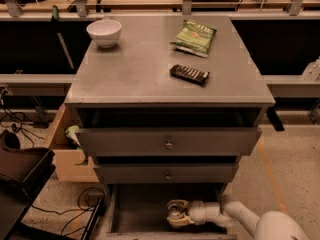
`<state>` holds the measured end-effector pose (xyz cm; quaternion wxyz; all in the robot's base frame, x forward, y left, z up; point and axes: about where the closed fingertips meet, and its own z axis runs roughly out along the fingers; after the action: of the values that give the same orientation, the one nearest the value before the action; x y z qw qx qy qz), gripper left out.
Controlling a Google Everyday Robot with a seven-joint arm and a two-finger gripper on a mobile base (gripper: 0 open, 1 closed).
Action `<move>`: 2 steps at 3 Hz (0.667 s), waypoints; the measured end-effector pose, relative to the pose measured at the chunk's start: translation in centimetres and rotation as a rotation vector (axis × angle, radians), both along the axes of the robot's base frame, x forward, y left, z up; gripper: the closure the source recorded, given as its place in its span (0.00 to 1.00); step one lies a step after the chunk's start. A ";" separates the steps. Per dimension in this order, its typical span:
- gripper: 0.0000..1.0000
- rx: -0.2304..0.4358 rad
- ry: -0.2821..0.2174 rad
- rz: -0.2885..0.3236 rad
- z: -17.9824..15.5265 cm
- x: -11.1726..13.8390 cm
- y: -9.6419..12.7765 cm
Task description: Place 7up can into bottom drawer
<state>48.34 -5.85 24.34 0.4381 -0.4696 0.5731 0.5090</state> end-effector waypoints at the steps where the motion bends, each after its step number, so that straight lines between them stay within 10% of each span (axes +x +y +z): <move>1: 1.00 -0.034 -0.007 -0.034 -1.9 0.9 -0.4; 2: 0.84 -0.032 -0.006 -0.032 -1.9 0.9 -0.2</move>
Offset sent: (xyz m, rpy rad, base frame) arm 0.0082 -0.0032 -0.0168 -0.0300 -0.0065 -0.0301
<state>49.23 -6.00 22.42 0.4403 -0.4689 0.5873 0.4913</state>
